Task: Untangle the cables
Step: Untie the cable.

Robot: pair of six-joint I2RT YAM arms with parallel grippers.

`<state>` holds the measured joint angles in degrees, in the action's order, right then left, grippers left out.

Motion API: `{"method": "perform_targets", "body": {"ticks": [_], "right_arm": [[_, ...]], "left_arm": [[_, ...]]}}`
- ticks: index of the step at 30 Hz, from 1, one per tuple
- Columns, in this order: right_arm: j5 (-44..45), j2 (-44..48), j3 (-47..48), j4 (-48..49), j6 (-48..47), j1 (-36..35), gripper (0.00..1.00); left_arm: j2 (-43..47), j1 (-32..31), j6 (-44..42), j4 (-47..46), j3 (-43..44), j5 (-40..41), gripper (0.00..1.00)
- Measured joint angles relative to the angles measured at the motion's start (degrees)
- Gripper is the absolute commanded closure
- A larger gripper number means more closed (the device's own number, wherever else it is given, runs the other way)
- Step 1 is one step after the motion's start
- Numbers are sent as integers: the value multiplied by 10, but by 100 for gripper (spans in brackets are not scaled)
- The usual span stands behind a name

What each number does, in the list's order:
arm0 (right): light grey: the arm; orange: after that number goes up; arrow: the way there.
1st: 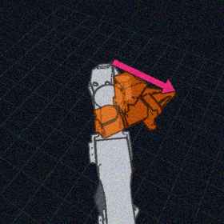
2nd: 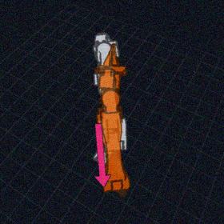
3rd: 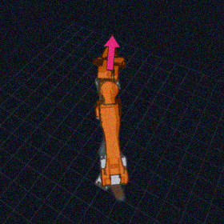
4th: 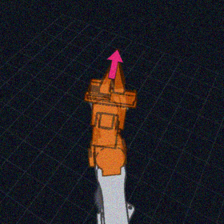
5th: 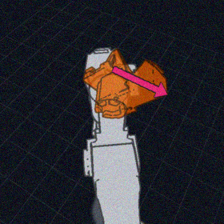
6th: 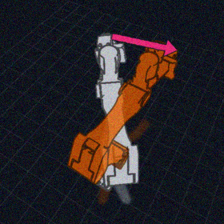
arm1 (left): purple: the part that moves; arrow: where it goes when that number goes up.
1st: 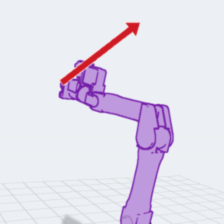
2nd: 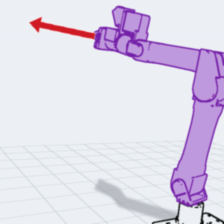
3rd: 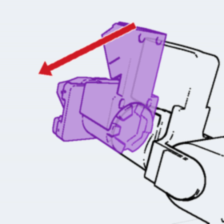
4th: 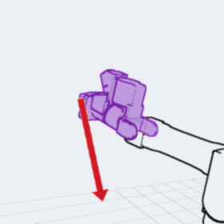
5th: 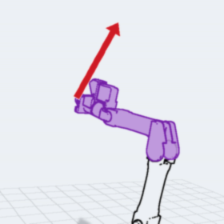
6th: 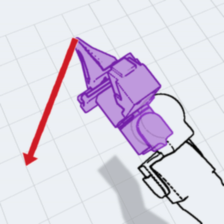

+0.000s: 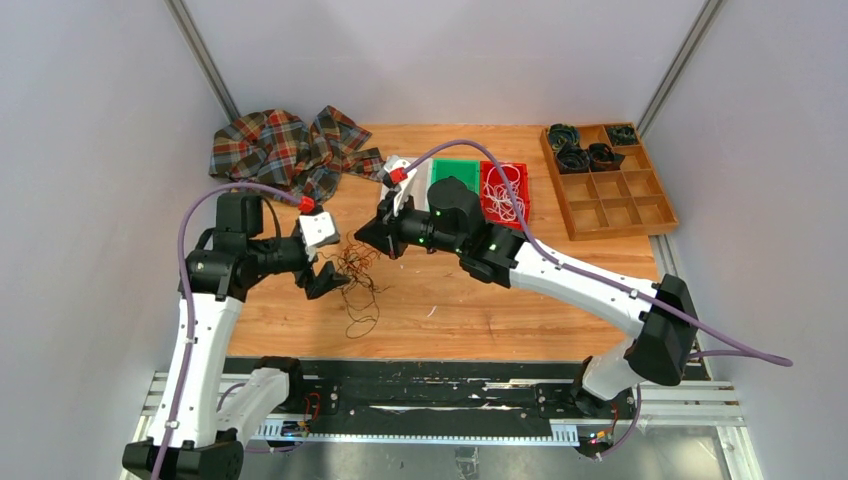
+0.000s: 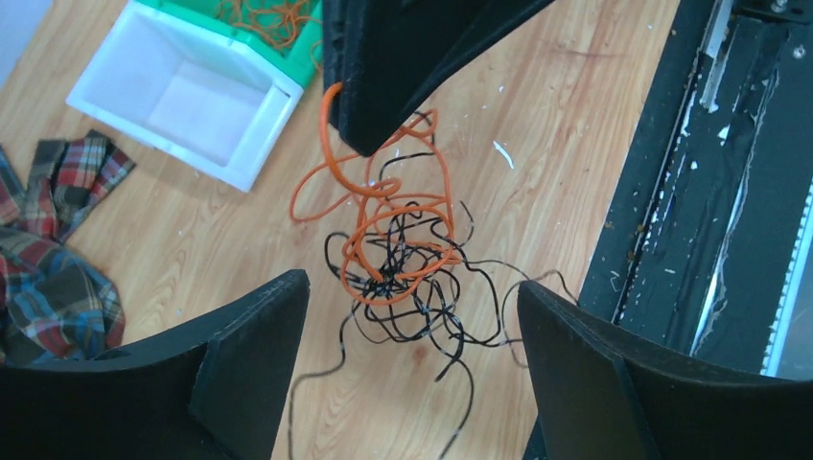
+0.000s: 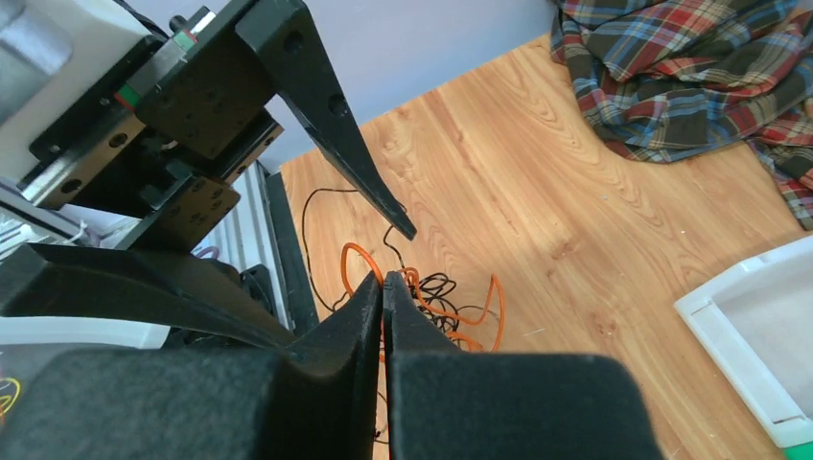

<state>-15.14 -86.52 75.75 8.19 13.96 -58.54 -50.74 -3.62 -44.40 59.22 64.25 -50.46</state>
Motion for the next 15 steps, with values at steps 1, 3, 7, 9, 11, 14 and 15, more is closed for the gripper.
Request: {"method": "perform_targets", "body": {"ticks": [1,3,7,9,11,14,15], "right_arm": [[-3,0,0,0,-1,-1,99],[-9,0,-1,0,-1,-4,99],[-20,0,-3,12,3,-4,99],[-27,0,-4,20,9,-4,99],[-31,0,-5,24,14,-5,99],[-35,0,-5,22,15,-5,99],[-37,0,-5,21,15,-5,99]], "left_arm": [[2,0,-12,2,-6,-3,22],[9,0,-35,5,-12,-13,31],[10,0,-50,4,-11,-36,41],[5,0,-48,3,-11,-42,42],[4,0,-50,-3,-20,-47,44],[17,0,-56,-8,-57,-51,47],[24,0,-55,-10,-68,-51,47]]}}
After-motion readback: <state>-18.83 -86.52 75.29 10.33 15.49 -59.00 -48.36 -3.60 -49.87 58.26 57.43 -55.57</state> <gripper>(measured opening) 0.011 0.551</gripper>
